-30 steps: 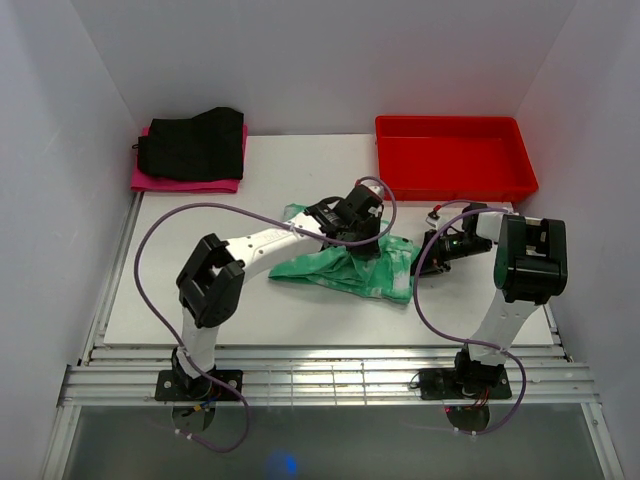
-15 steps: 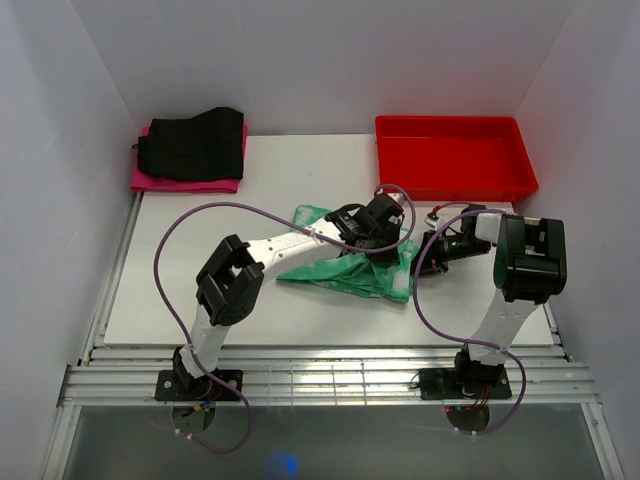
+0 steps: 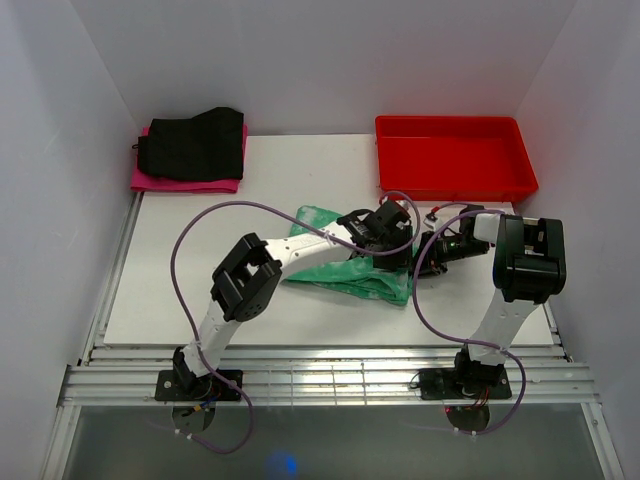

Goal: Fold and stack the trousers
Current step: Fold the trousers

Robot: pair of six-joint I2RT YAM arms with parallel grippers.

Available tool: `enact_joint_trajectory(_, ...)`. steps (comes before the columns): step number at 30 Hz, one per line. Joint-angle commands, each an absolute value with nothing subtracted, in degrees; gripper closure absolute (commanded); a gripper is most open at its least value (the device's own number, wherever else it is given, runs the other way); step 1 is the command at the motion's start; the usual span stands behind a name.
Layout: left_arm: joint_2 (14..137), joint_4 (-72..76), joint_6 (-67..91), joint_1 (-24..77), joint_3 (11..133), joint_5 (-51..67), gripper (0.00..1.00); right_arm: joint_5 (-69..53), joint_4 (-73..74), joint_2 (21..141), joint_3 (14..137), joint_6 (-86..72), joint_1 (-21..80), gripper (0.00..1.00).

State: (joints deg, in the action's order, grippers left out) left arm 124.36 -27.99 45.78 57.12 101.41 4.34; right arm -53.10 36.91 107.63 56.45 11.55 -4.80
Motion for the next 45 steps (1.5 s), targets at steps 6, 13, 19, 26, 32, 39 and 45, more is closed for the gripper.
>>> enact_joint_trajectory(6,114.7,-24.3,42.5,56.9,100.7,8.1,0.2,-51.2,40.1,105.3,59.5,13.4,-6.8,0.65)
enact_joint_trajectory(13,107.7,-30.0,42.0,54.9,96.7,9.8,0.16,-45.3,48.7,104.2,67.4,17.5,-9.8,0.54)
enact_joint_trajectory(19,97.2,-28.5,30.9,45.4,87.2,22.2,0.02,-49.7,59.1,102.1,76.5,26.9,-11.4,0.13)
enact_joint_trajectory(26,88.2,-14.3,24.7,24.4,70.8,55.2,0.14,-58.7,55.6,98.2,81.1,23.0,-1.6,0.04)
enact_joint_trajectory(32,93.7,-11.4,23.4,22.9,66.6,58.2,0.19,-60.7,50.1,101.0,77.1,20.2,9.7,0.06)
enact_joint_trajectory(39,101.0,-0.7,27.9,21.6,58.2,56.9,0.2,-54.2,48.6,105.6,65.3,25.8,11.8,0.02)
enact_joint_trajectory(45,108.7,3.9,30.6,17.8,56.6,56.5,0.21,-47.5,44.6,107.4,61.3,26.9,11.7,0.03)
